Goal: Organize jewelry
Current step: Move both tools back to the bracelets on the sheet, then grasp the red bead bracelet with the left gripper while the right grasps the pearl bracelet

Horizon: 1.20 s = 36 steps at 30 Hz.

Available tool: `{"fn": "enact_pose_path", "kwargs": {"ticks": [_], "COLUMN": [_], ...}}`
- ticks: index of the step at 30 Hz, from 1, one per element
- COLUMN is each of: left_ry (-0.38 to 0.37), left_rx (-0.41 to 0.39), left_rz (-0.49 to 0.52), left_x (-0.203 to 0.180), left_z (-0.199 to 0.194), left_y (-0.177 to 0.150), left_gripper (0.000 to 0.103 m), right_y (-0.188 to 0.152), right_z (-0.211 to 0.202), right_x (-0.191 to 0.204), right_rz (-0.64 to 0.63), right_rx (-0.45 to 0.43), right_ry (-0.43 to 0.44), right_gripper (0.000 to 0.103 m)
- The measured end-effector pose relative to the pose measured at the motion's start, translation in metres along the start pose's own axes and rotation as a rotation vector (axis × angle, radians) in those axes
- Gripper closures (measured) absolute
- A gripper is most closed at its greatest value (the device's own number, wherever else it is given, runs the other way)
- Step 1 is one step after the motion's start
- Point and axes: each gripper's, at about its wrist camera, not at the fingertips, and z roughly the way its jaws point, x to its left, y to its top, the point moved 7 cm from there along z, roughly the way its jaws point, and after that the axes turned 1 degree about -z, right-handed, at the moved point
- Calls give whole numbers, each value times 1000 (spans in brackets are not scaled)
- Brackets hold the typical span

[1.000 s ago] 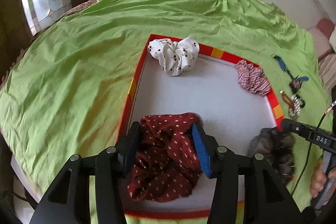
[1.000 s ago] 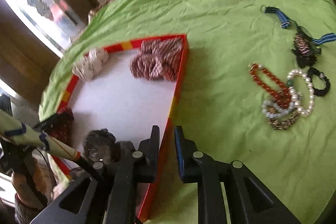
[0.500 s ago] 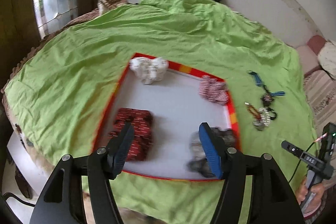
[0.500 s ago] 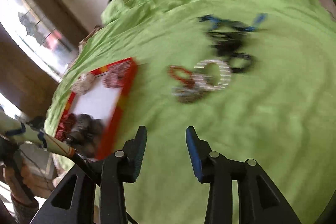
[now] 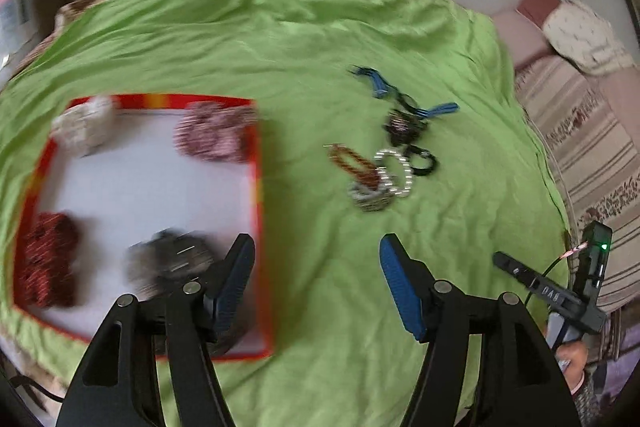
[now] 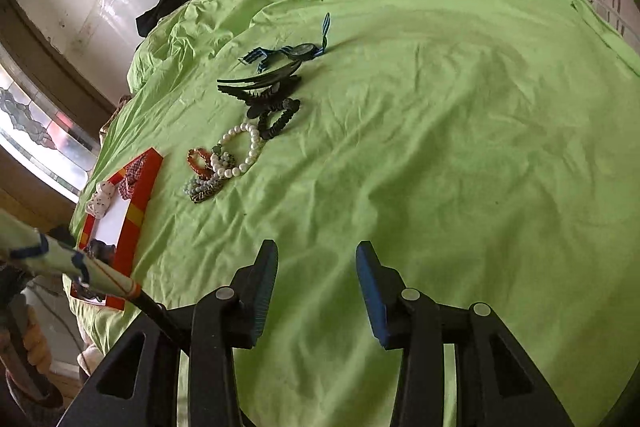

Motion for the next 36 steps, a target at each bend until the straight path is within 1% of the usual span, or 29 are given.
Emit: {"fn": "enact_pose_path", "kwargs": {"ticks": [4,6,10,15,16,18,21,25,26,29,32,34,35,36], "left_ry": [-32,-22,-7,-16,-19,-37,-53,-38,-43,-65,-78,-73,-77,-85], "left_rx": [28,34,54,98,104,128,158,182,182,179,171,163,174,184], "left_rz": [33,54,62,20,11,-4,6,19,7,-20,-26,-24,-25,-34], "left_x": [-28,-36,-37,-22,-19,-17,-19,-20,-19,-19,-22,-24,-26,-27], "left_z": [40,62,95,129,133,144,157,172,175,178,180,181,182,182], "left_y": [23,37,52,60,62,63,60,57,58,60,62,62,60,58], "left_gripper": [39,39,40,41,43,51,56,56,56,56,57,78,95,96], "right_y": [4,10,23,39,42,47,51,56,57,60,62,63,64,65], "right_z": [13,21,38,58,63,73,87,104,107,118,128,134,136,135], "right_x": [10,19,30,38,41,46,54,64,65,67,68,69,69,70], "right_rz": [-21,-38,-50,-52,-51,-51,-57,-84,-89,-94,-96,-94,-92,-84], "right_rx": [1,2,10,20,22,29,41,51,50,54,58,62,63,64], "right_ry": [36,53,81,105,113,123,133,119,113,102,93,93,92,96], "right_gripper": [59,59,59,59,59,59,59,59,60,69,85,91,92,92]}}
